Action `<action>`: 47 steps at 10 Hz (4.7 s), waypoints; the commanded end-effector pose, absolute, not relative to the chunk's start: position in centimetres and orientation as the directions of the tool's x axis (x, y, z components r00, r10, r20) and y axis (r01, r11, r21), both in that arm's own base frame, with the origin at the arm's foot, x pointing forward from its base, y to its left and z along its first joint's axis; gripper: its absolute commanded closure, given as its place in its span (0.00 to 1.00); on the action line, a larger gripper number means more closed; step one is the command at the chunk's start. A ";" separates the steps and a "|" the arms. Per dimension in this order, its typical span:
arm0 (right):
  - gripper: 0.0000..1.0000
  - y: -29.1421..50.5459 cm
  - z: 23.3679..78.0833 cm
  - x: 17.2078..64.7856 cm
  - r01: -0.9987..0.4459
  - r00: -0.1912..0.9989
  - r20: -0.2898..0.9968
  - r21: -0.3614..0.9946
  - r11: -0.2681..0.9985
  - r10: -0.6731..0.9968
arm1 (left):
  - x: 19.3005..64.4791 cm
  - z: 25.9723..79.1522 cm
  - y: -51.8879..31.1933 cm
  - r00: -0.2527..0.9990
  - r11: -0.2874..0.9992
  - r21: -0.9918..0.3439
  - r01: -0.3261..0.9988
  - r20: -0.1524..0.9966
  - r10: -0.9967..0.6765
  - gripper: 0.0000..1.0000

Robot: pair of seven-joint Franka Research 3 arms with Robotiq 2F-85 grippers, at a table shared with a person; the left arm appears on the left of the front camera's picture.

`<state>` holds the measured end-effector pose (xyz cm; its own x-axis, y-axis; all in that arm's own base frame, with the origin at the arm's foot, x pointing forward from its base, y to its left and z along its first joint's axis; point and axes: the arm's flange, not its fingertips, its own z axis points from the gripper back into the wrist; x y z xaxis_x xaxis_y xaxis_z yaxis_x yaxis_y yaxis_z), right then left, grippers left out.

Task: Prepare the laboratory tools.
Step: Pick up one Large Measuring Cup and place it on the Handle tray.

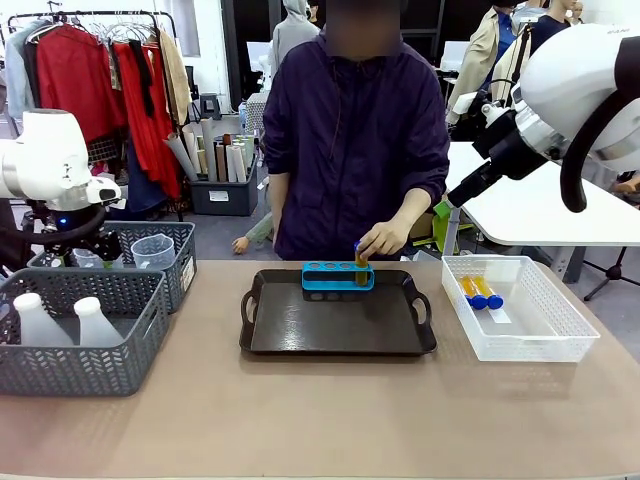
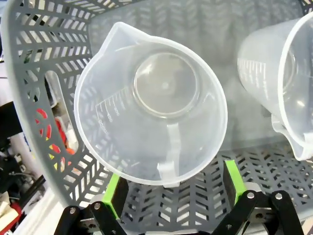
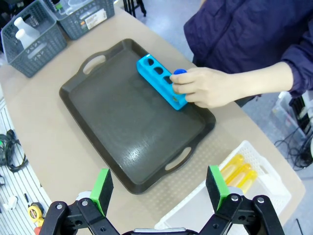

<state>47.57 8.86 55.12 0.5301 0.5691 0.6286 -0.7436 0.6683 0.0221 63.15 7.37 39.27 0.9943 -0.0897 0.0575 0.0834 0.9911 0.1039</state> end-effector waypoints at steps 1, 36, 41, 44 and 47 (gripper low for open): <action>0.00 8.8 55.1 47.6 -0.744 0.531 0.631 0.026 0.668 0.566 | 62.7 38.6 8.1 0.992 0.992 0.085 0.093 0.077 -0.099 0.00; 0.00 8.8 55.1 47.6 -0.744 0.531 0.631 0.026 0.668 0.566 | 55.3 65.5 -6.0 0.754 0.782 0.183 0.596 0.207 -0.623 1.00; 0.00 8.8 55.1 47.6 -0.744 0.531 0.631 0.026 0.668 0.566 | 56.6 65.3 -17.5 0.453 0.478 0.144 0.867 0.177 -0.874 1.00; 0.00 8.8 55.1 47.6 -0.744 0.531 0.631 0.026 0.668 0.566 | 55.5 64.2 -26.4 0.253 0.266 0.092 0.960 0.126 -0.959 1.00; 0.00 8.8 55.1 47.6 -0.744 0.531 0.631 0.026 0.668 0.566 | 53.7 61.6 -33.2 0.042 0.049 0.062 0.997 0.105 -0.994 1.00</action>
